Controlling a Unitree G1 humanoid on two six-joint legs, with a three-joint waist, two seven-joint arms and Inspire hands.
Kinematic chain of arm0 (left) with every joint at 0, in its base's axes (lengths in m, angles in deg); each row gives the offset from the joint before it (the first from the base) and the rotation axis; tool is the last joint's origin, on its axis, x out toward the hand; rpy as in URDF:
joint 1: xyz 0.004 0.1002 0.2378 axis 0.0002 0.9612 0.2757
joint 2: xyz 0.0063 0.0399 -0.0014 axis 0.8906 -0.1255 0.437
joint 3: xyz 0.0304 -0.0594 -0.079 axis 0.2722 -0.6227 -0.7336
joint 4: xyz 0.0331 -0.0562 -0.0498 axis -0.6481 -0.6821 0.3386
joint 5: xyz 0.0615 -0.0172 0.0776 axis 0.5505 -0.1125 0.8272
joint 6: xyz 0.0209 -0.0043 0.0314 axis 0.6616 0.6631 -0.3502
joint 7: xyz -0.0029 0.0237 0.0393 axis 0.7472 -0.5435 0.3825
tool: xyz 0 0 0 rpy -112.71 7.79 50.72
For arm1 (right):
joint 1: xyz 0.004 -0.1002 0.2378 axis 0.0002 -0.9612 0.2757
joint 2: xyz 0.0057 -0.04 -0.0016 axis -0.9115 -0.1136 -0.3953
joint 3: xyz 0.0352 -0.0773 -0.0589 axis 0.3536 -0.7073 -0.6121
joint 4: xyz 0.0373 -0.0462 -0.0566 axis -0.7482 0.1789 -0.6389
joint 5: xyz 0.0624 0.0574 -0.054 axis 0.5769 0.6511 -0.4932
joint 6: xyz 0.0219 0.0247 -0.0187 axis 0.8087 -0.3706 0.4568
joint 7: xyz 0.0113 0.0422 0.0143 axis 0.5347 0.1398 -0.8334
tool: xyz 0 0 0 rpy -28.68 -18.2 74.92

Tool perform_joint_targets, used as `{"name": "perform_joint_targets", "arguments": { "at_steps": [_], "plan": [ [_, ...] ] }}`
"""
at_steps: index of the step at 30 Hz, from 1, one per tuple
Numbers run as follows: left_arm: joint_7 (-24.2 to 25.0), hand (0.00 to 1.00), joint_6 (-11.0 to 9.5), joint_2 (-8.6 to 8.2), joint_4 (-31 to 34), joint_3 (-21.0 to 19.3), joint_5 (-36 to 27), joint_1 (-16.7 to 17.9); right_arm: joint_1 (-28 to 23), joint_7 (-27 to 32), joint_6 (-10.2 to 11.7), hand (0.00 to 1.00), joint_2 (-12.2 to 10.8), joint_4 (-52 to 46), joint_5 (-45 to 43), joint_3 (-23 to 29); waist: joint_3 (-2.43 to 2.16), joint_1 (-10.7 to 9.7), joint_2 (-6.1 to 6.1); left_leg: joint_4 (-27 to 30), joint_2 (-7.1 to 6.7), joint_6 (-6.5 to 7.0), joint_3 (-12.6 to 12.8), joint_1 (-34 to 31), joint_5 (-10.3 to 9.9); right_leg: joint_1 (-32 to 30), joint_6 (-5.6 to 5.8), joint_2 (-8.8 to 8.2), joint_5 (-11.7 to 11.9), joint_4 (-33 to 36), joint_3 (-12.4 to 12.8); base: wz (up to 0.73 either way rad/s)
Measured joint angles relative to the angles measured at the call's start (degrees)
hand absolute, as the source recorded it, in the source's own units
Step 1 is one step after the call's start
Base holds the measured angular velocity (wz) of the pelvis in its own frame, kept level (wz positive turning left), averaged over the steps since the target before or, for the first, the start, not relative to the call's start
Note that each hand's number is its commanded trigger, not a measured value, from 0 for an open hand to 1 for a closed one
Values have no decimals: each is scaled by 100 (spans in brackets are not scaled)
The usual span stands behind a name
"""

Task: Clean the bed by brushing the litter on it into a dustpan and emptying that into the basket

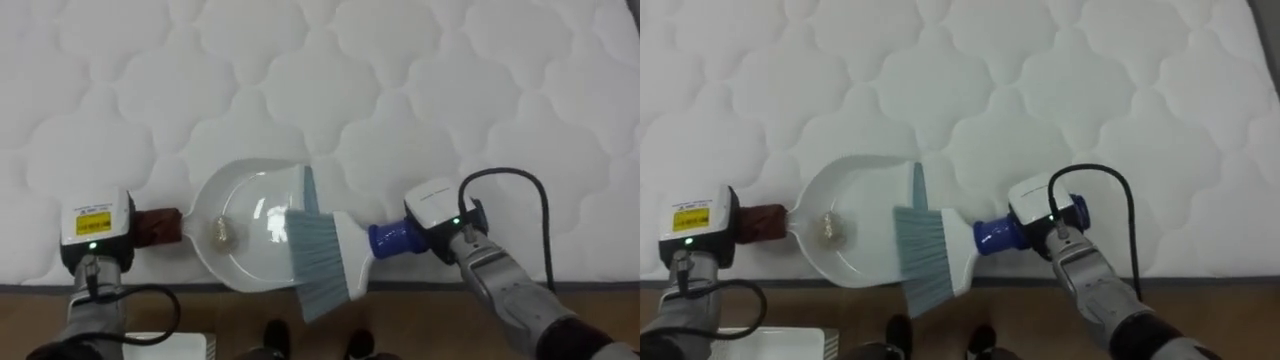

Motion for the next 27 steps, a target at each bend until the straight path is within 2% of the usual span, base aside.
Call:
{"name": "perform_joint_targets", "arguments": {
  "at_steps": [4, 10, 12, 14, 15, 16, 20, 21, 23, 24, 27],
  "plan": [
    [-85, 100, 2, 8, -32, -3, 88, 22, -1, 258, 24, 100, 149, 93, -173, 65, 1, 47, -7, 0, 3, 8, -2, 129, -12, 127, 5, 2, -4, -13, 1, 0],
    [-92, 100, -3, 7, 31, -146, 407, 135, -165, 610, 40, 100, 161, 162, -660, 460, -3, 119, -12, -115, -13, 4, -4, 491, -14, 475, 37, 28, -29, -124, 48, 0],
    [-119, 100, 6, 7, 252, -283, 457, 254, -266, 777, 46, 98, 164, 155, -659, 658, -15, 128, -26, -212, -35, -3, -6, 640, -11, 597, 58, 42, -37, -185, 86, -4],
    [-158, 100, 0, 8, 481, -408, 516, 341, -306, 912, 63, 78, 165, 160, -593, 788, -22, 142, -35, -203, -37, -3, -7, 715, -11, 685, 64, 45, -33, -215, 81, 0],
    [-232, 100, -10, 1, 569, -472, 613, 396, -350, 1004, 87, 7, 165, 164, -518, 895, -25, 139, -36, -242, -35, -3, -11, 810, -13, 792, 76, 61, -19, -285, 74, 0],
    [-272, 100, -25, 1, 594, -499, 631, 419, -374, 1048, 88, 0, 165, 163, -491, 943, -25, 138, -35, -274, -31, -3, -14, 871, -13, 864, 81, 81, -5, -335, 71, 0],
    [-390, 100, -9, -76, 1055, -939, 738, 821, -815, 1301, 89, 0, 157, -65, 110, 1630, -95, 134, 9, -558, -34, -9, -27, 1321, -13, 1373, 144, 205, 85, -761, 101, -1],
    [-421, 100, -9, -130, 1081, -1013, 731, 986, -978, 1302, 90, 0, 144, -101, 412, 1792, -167, 132, 39, -666, -39, -9, -21, 1492, -13, 1565, 167, 217, 123, -896, 103, -4],
    [-417, 100, 16, -215, 1150, -1164, 728, 1246, -1267, 1294, 68, 0, 68, -182, 725, 2134, -266, 84, 69, -832, -59, -9, -12, 1743, -13, 1816, 203, 233, 143, -1063, 97, 3],
    [-412, 100, 51, -302, 1257, -1329, 734, 1400, -1478, 1288, 21, 0, -34, -307, 899, 2405, -284, 60, 100, -912, -65, -11, -26, 1906, -14, 2014, 229, 296, 160, -1210, 104, 6],
    [-412, 100, 106, -478, 1522, -1609, 715, 1661, -1734, 1289, 27, 0, -220, -573, 1771, 2761, -299, -5, 144, -1148, -85, -17, -17, 2269, -11, 2333, 248, 310, 167, -1356, 120, 0]
  ]
}}
